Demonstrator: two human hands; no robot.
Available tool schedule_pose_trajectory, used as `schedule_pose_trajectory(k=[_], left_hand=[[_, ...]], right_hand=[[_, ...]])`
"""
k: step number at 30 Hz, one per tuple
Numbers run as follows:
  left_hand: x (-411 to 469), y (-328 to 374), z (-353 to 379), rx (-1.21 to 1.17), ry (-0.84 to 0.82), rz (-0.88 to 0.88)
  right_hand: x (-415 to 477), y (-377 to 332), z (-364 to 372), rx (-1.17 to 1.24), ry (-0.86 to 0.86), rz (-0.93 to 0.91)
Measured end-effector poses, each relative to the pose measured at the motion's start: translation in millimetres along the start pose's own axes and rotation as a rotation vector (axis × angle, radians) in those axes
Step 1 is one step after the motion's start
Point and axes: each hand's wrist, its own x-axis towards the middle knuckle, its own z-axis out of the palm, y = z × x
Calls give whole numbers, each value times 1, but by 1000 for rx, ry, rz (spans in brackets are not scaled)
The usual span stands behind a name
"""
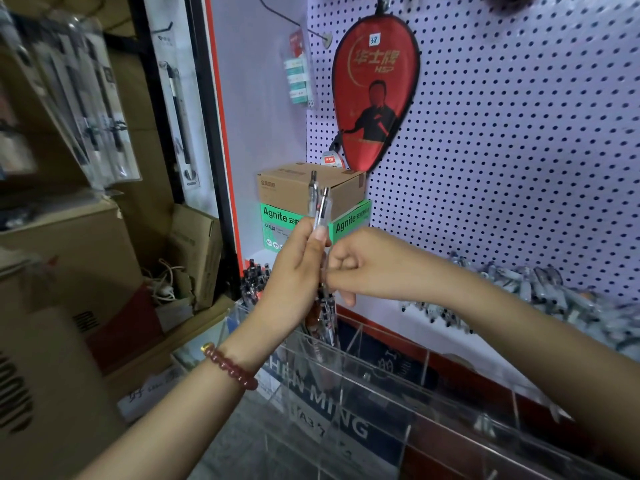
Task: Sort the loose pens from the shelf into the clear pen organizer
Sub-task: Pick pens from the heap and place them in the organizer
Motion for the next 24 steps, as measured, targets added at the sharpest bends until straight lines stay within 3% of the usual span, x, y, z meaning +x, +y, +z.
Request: schedule_pose_trajectory(k=[3,5,7,9,14,18,21,24], left_hand=[[4,0,-6,-19,67,5],[4,4,-10,-42,37,44],[1,8,-11,-36,-59,67],[-4,11,-9,-8,-160,73],[-14,20,-4,2,-205,40],[-14,18,-5,-11,-312,11],[-14,10,-9,90,-418,7],[-5,1,-21,357,-490,35]], right_hand=[[4,2,-6,102,182,44],[7,2,-7,318,318,79],[6,-1,-6,552,298,96],[3,-5,-2,629,247,53],[4,-2,4,515,363,-85],[2,0,4,371,349,-141],[0,2,2,266,405,-134],[-9,12,-1,-33,520,-74]])
